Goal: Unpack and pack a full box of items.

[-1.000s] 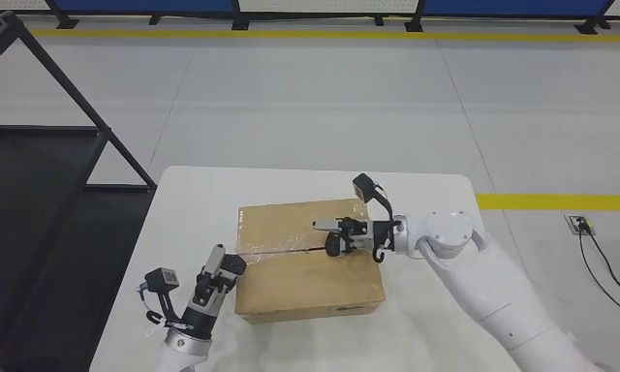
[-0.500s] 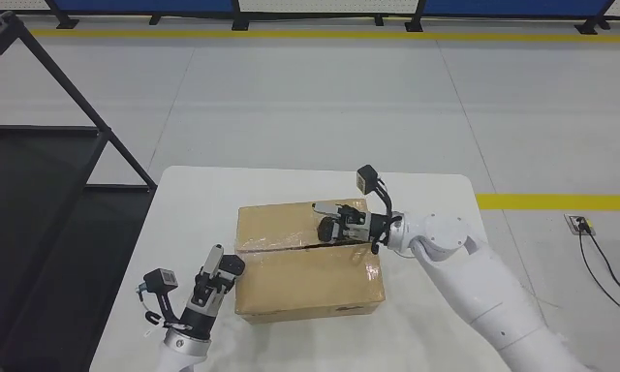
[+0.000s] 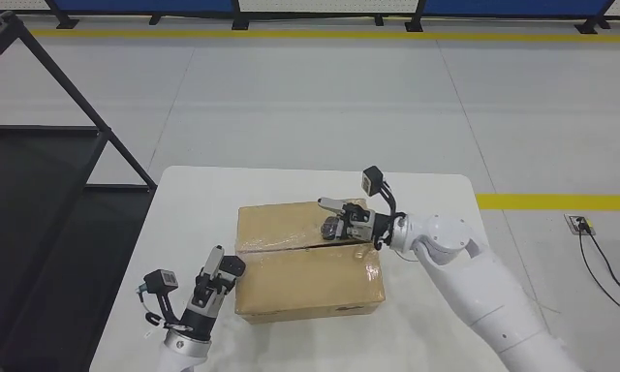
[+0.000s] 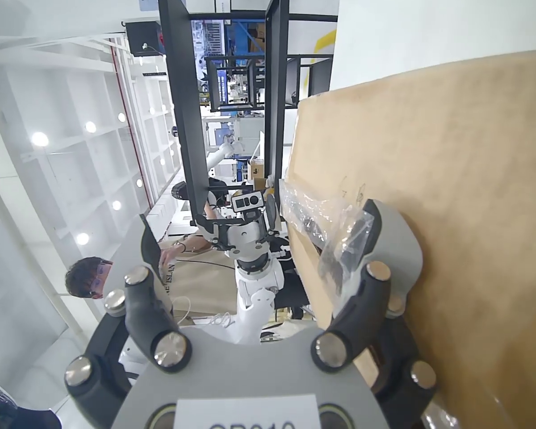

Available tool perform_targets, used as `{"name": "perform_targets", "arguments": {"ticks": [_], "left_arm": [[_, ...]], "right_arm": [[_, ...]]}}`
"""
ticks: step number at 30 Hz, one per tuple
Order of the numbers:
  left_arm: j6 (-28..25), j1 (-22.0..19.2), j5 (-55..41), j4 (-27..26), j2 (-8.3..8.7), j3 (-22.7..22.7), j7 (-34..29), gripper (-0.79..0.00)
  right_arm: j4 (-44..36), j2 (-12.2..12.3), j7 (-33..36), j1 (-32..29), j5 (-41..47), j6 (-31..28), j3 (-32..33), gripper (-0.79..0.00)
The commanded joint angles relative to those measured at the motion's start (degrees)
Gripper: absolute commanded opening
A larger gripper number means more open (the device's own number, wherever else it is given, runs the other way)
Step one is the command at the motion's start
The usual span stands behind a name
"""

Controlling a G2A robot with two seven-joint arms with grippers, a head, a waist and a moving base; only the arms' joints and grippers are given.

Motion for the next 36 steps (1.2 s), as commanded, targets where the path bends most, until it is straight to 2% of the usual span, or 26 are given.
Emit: {"name": "perform_targets", "arguments": {"ticks": [1, 2, 3, 4, 5, 6, 7, 10, 11, 12, 25, 36], "left_arm": [[-0.14, 0.05, 0.09, 0.01, 0.00, 0.04, 0.09, 0.000], [-0.11, 0.12, 0.08, 0.04, 0.00, 0.04, 0.10, 0.000], [-0.14, 0.17, 0.01, 0.05, -0.01, 0.01, 0.20, 0.000], [-0.19, 0.23, 0.08, 0.08, 0.00, -0.04, 0.24, 0.000], [-0.27, 0.30, 0.08, 0.12, 0.01, -0.12, 0.28, 0.000], [-0.35, 0.36, 0.02, 0.16, 0.01, -0.17, 0.31, 0.000], [-0.33, 0.41, -0.04, 0.21, 0.02, -0.24, 0.26, 0.000], [-0.43, 0.43, -0.29, 0.34, 0.03, -0.38, 0.23, 0.000], [-0.48, 0.41, -0.44, 0.40, 0.03, -0.40, 0.21, 0.000], [-0.53, 0.36, -0.62, 0.46, 0.03, -0.43, 0.22, 0.000], [1.78, -3.60, -1.30, 1.12, -0.26, 0.94, 1.93, 0.000], [3.99, -9.04, -0.56, 7.01, -0.79, 4.23, 3.30, 0.000]], "right_arm": [[0.26, -0.05, 0.65, 0.31, -0.15, 1.84, -0.01, 0.000], [0.50, -0.06, 1.08, 0.53, -0.16, 2.32, 0.15, 0.000], [0.77, -0.02, 1.26, 0.68, -0.62, 2.72, 0.27, -0.037], [0.88, 0.03, 1.57, 0.80, -0.96, 3.29, 0.42, -0.148], [0.97, 0.10, 2.40, 0.87, -1.01, 4.29, 0.59, -0.222], [1.05, 0.20, 3.00, 1.03, -1.33, 5.29, 0.80, -0.394], [1.08, 0.31, 3.26, 1.17, -1.81, 6.38, 1.00, -0.425], [0.56, 0.59, 4.35, 1.42, -3.58, 9.60, 1.16, -0.588], [0.26, 0.67, 4.40, 1.45, -4.34, 10.43, 1.16, -0.733], [-0.17, 0.73, 4.35, 1.40, -5.04, 11.01, 1.13, -0.785], [-1.71, 0.67, 4.61, 0.60, -6.18, 11.96, 1.69, -0.785], [-1.59, 0.34, 4.87, 0.45, -6.37, 11.29, 1.87, -0.785]]}}
